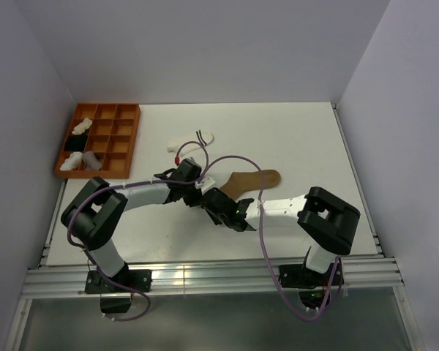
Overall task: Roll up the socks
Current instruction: Roll the sock at the center of the board.
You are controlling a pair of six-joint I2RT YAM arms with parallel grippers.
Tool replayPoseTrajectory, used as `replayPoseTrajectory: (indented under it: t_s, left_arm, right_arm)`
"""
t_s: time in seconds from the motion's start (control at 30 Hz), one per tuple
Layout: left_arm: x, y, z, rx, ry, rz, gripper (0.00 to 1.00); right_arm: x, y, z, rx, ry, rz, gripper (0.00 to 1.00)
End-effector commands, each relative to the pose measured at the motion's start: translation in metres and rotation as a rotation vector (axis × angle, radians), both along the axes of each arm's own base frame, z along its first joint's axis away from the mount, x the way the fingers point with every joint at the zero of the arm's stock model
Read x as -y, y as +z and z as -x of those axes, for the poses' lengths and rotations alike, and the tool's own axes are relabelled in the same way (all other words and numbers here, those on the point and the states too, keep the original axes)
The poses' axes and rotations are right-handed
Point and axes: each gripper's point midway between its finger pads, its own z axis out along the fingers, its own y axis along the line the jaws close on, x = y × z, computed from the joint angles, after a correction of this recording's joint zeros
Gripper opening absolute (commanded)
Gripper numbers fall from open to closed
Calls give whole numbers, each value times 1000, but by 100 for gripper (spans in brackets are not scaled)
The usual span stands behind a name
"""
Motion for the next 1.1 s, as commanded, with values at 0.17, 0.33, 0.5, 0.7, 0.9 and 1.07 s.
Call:
replayPoseTrajectory:
  t_s: [0.17, 0.33, 0.5, 0.7, 0.9, 1.07]
  left_arm:
    - [-31, -31, 23, -72, -19, -173, 32]
    - [-33, -31, 23, -73, -17, -181, 33]
    - [-34, -31, 24, -74, -17, -185, 33]
    - [-32, -27, 22, -64, -24, -180, 33]
    - [-31, -11, 18, -33, -20, -160, 33]
    - [-34, 2, 13, -6, 7, -136, 41]
  right_arm:
    - [24, -37, 14, -47, -29, 205, 33]
    - [33, -39, 11, -49, -106, 248, 36]
    - [37, -45, 14, -73, -130, 264, 37]
    - [43, -62, 22, -129, -147, 315, 32]
    - [48, -74, 23, -161, -178, 358, 1]
    - [39, -64, 30, -230, -121, 247, 0]
